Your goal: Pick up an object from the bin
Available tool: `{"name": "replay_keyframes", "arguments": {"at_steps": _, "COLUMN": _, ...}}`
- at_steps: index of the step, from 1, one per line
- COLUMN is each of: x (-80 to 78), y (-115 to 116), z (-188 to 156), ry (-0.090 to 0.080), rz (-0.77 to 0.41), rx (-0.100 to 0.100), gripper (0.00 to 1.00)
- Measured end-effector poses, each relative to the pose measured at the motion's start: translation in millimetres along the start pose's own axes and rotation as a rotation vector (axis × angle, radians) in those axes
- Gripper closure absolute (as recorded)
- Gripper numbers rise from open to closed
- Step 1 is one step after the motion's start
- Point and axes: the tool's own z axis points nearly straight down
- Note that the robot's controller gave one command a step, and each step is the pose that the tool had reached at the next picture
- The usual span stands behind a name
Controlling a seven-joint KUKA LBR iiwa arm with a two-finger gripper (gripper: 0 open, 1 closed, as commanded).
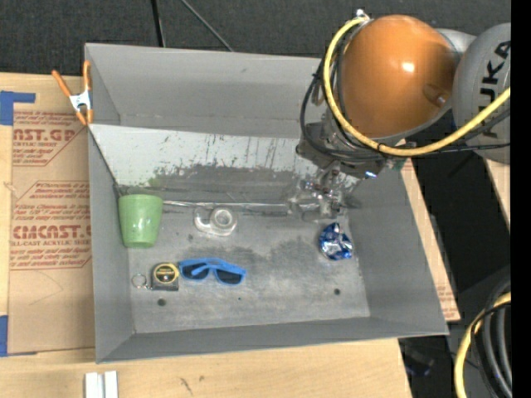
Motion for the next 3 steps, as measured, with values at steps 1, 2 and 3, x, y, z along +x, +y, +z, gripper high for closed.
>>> {"name": "replay_keyframes", "arguments": {"at_steps": 1, "x": 39.8, "y": -17.4, "z": 43.8, "ry": 0.003, "rz": -0.371, "rx": -0.011, "gripper": 1.0}}
{"name": "replay_keyframes", "arguments": {"at_steps": 2, "x": 110.3, "y": 25.5, "z": 132.9, "ry": 0.005, "rz": -0.458, "rx": -0.022, "gripper": 1.0}}
{"name": "replay_keyframes", "arguments": {"at_steps": 3, "x": 138.0, "y": 31.6, "z": 88.0, "ry": 0.003, "rz": -0.436, "rx": -0.008, "gripper": 1.0}}
